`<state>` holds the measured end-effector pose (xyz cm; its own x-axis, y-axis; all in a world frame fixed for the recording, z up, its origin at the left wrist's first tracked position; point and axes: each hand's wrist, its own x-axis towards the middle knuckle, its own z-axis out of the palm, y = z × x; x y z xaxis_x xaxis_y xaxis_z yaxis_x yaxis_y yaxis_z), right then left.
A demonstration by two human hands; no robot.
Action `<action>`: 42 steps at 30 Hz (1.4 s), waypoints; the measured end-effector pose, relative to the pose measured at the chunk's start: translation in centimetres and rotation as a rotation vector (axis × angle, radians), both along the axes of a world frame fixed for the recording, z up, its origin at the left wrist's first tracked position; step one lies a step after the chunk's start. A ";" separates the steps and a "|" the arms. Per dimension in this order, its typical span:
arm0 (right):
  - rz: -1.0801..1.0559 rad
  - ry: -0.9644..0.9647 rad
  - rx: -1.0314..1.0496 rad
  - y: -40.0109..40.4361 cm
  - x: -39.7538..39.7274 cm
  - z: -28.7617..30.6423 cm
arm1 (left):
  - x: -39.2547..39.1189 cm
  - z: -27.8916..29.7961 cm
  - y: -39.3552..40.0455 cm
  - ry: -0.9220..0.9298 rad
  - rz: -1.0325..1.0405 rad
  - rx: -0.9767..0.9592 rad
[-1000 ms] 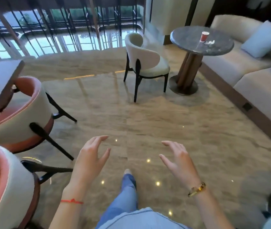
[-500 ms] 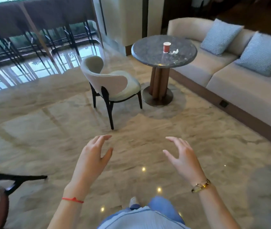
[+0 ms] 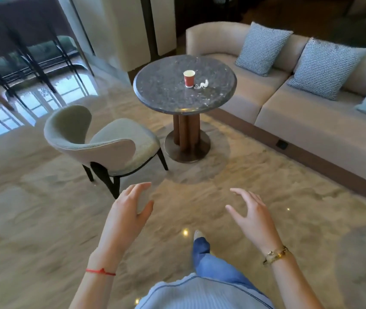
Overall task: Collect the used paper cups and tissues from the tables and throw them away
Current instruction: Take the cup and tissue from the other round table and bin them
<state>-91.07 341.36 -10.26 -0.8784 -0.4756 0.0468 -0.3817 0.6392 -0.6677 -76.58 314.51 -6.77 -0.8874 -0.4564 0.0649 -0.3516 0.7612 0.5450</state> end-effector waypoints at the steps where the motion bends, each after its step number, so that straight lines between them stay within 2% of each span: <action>1: 0.003 0.009 0.001 -0.9 -2.7 0.3 | -2.6 0.2 -0.9 0.010 -0.001 0.005; 11: 0.072 0.069 0.040 -10.7 -26.3 2.8 | -25.5 2.1 -8.8 0.126 0.058 0.068; 25: 0.020 0.028 0.033 -25.5 -52.8 -1.6 | -55.9 -1.6 -23.4 0.137 -0.023 0.102; 30: 0.004 0.017 0.063 -31.4 -62.9 -3.0 | -66.4 -4.1 -28.0 0.010 -0.094 0.079; 34: 0.024 -0.054 0.173 -35.0 -69.5 -5.4 | -73.1 -6.5 -30.2 -0.142 -0.115 0.090; 42: 0.069 -0.157 0.358 -39.7 -78.7 -11.6 | -81.8 -10.6 -31.4 -0.316 -0.013 0.145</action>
<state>-169.76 301.65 -21.88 -0.8269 -0.4958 -0.2654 -0.3427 0.8184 -0.4613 -158.42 283.16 -17.40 -0.8590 -0.4297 -0.2785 -0.5112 0.6890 0.5137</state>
